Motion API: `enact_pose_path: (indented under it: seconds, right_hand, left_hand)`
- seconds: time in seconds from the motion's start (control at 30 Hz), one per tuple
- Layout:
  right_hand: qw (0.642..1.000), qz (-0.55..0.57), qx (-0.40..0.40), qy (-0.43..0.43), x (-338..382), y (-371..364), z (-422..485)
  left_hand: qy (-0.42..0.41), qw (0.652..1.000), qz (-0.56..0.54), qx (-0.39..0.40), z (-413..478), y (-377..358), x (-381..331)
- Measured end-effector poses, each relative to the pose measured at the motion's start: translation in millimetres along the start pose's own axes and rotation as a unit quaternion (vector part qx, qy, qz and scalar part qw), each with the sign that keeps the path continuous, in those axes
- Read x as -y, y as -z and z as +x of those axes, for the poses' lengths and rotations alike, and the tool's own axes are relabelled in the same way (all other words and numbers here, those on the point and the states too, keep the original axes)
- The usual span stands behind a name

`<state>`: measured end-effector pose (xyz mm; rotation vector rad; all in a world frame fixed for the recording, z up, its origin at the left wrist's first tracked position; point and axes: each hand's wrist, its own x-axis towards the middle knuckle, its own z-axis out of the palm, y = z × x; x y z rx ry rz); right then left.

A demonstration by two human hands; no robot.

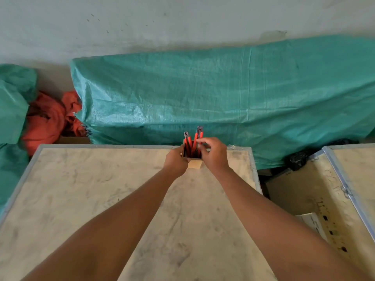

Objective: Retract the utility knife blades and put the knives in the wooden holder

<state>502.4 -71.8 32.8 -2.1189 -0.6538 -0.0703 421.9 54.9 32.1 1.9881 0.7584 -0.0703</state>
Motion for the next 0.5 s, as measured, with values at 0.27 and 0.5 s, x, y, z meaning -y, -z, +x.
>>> enact_pose_path:
  seconds: [0.27, 0.5]
  right_hand:
    - [1.000, -0.010, 0.018, -0.014, -7, -8, -5]
    - [1.000, 0.007, -0.002, -0.027, 13, 18, -21]
  left_hand:
    - [0.003, 0.999, -0.039, -0.021, 4, -1, 8]
    - [-0.030, 0.998, -0.043, -0.029, -20, 11, -9]
